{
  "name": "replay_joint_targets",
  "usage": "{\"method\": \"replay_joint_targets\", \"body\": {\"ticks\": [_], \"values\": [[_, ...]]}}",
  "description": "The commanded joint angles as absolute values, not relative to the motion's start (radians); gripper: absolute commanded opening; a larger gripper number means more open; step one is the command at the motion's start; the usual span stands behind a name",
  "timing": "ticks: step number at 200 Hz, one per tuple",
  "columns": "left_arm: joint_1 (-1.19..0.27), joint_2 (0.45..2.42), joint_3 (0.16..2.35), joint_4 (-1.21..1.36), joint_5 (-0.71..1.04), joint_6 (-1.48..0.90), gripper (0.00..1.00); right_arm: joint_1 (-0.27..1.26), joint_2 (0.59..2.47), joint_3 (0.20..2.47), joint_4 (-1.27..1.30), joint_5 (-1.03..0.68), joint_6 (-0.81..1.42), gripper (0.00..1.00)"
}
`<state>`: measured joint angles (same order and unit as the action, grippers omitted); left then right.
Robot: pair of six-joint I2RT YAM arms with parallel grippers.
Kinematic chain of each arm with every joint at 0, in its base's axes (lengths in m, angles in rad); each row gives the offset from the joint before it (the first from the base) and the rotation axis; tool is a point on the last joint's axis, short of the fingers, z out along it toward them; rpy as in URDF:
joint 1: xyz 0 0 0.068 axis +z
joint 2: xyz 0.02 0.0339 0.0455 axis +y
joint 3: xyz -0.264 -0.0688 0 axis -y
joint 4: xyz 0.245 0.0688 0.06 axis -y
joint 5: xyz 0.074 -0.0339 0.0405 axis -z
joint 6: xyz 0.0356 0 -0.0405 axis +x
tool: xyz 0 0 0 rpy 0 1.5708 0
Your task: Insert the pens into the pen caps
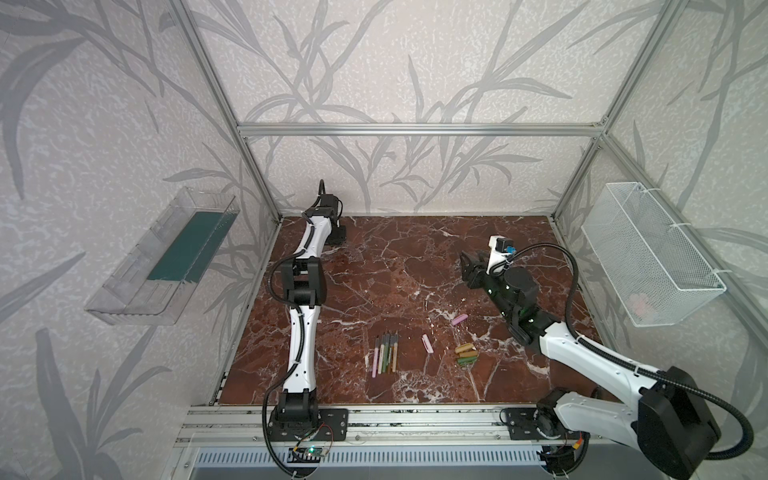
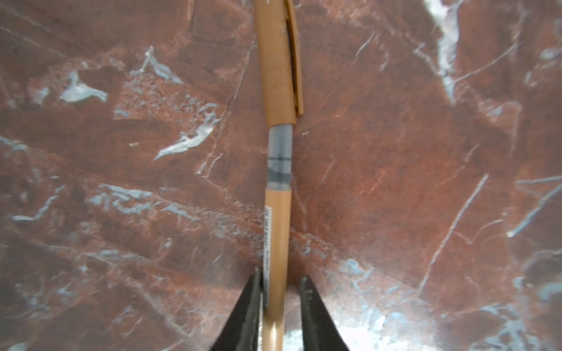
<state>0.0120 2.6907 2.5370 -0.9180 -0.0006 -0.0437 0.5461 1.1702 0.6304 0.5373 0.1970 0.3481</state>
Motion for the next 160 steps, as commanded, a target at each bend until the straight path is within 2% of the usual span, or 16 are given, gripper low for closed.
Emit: {"method": "replay_joint_targets", "body": {"ticks": [1,21,52,77,134,160], "values": [[0.019,2.734,2.558,-0.933,0.063,-0.055,0.22,0.541,1.177,0.625,0.549,0.192,0.354,0.60],[0.026,2.735,2.558,-0.931,0.077,-0.068,0.17,0.541,1.180,0.626,0.549,0.191,0.356,0.60],[0.039,2.724,2.559,-0.934,0.097,-0.099,0.00,0.540,1.187,0.630,0.550,0.190,0.357,0.60],[0.040,2.676,2.526,-0.940,0.130,-0.112,0.00,0.540,1.200,0.637,0.551,0.183,0.361,0.60],[0.021,2.487,2.256,-0.807,0.182,-0.162,0.00,0.540,1.210,0.641,0.548,0.164,0.377,0.60],[-0.001,2.483,2.255,-0.868,0.187,-0.161,0.00,0.540,1.210,0.643,0.543,0.160,0.381,0.60]]}}
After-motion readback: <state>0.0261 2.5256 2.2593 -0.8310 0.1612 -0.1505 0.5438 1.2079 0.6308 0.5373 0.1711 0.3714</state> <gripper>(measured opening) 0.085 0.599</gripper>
